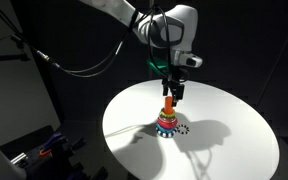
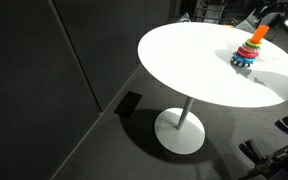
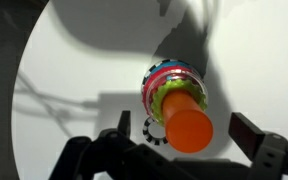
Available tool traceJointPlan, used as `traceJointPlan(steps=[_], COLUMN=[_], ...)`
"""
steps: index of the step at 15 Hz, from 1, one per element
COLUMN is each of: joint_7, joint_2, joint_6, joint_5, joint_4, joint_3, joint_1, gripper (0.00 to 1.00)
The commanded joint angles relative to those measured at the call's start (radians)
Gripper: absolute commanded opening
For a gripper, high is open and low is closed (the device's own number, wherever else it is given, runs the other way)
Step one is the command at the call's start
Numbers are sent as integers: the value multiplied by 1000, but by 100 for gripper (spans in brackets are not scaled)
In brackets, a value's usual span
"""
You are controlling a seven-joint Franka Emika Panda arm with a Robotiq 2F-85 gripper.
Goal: Pick up the light green ring and stack it on the ring stacking stand
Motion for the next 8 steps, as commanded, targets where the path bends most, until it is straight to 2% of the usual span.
traceJointPlan(steps=[1, 8], joint_7=[-40, -114], joint_2=[-63, -159], joint_6=[53, 204], joint_5=[-16, -16], joint_4=[-79, -226], joint_3=[5, 14], joint_1=[4, 14], gripper=[100, 100])
